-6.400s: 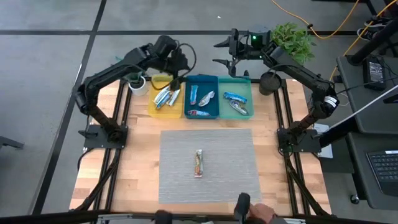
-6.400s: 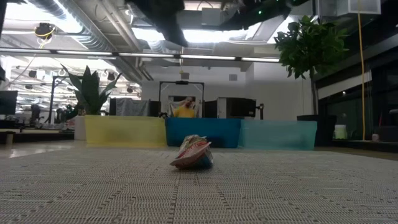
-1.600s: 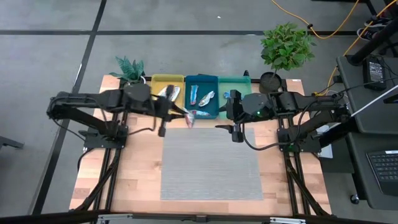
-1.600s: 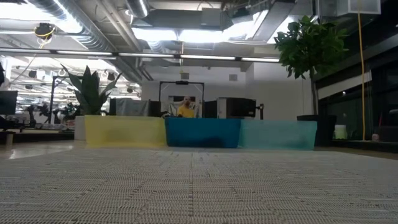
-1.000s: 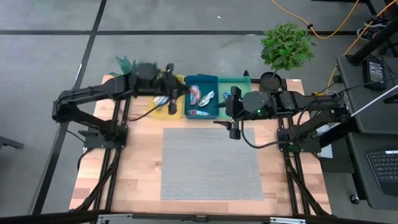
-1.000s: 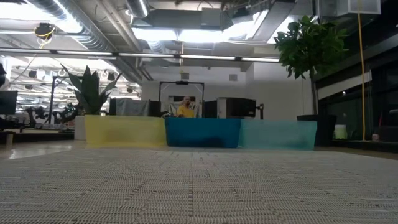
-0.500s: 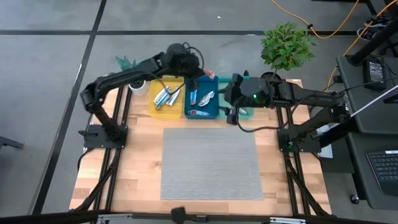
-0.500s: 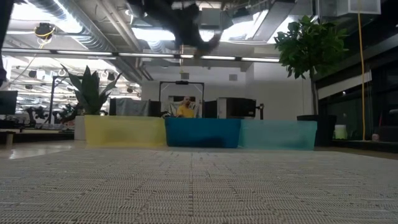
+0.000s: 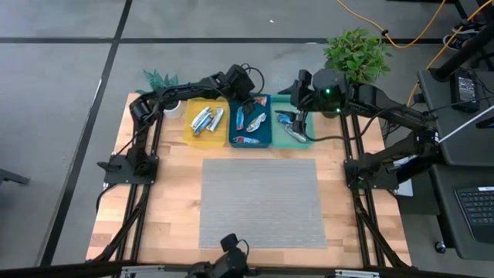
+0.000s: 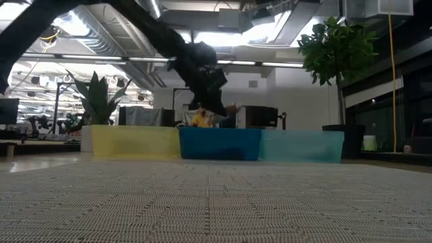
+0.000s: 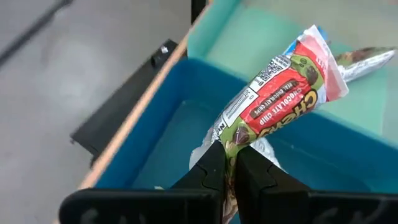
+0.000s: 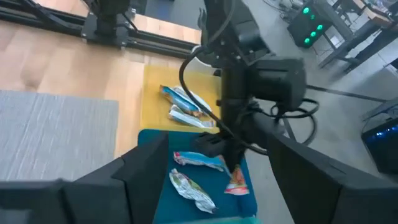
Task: Pick and place Granola Bars by type
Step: Put the red granola bar into the blue bin, then return to Home Position
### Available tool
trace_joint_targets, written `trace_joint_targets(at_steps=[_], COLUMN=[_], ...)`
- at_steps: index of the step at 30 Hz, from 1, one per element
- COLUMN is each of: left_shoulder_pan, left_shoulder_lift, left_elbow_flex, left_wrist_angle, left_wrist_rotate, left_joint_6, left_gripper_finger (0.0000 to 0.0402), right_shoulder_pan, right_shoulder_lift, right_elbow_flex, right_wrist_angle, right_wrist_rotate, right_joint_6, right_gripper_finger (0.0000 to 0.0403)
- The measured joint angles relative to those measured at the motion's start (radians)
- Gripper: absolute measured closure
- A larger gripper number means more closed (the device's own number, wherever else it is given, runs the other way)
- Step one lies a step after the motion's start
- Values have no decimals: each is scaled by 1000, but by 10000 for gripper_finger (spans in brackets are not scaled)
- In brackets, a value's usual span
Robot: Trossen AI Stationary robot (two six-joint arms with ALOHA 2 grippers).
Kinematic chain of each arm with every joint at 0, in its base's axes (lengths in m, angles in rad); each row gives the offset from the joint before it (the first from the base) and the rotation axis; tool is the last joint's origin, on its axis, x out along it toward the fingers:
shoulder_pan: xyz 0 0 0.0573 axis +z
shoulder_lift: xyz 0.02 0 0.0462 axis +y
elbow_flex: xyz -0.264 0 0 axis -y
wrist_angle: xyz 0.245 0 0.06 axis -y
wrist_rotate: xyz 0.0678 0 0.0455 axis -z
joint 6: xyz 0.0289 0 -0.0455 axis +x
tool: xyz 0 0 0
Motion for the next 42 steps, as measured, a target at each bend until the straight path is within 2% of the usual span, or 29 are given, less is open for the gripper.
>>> trace_joint_targets(at_steps=[6,9,12,15,19,27,30,33,38,40,42], left_shoulder_pan=[13,19,22,22,22,35,45,49,34,14,-16], left_shoulder_lift=[62,82,88,87,87,53,2,-89,-314,-416,-526], left_elbow_flex=[0,0,0,0,0,20,56,78,79,67,20], left_wrist_angle=[75,94,90,96,94,74,39,11,-25,-61,-79], left_wrist_rotate=[33,82,136,137,134,116,141,243,448,491,492], left_joint_6=[-44,-63,-59,-41,-40,-32,-39,-35,-53,-14,24], left_gripper_finger=[391,391,388,379,349,252,229,223,230,234,240], right_shoulder_pan=[-62,-80,-91,-98,-99,-99,-99,-99,-99,-99,-99], right_shoulder_lift=[-5,-5,-5,-5,-5,-5,-5,-7,-35,-53,-72], right_elbow_flex=[0,0,0,0,0,-1,-1,-1,-3,-2,-3], right_wrist_angle=[-4,-9,-19,-23,-24,-39,-40,-40,-40,-39,-39], right_wrist_rotate=[-72,-99,-106,-107,-107,-131,-168,-178,-177,-177,-167], right_joint_6=[-19,-19,-20,-20,-20,-18,-17,-17,-13,8,26], right_gripper_finger=[131,131,131,131,131,131,131,131,131,132,138])
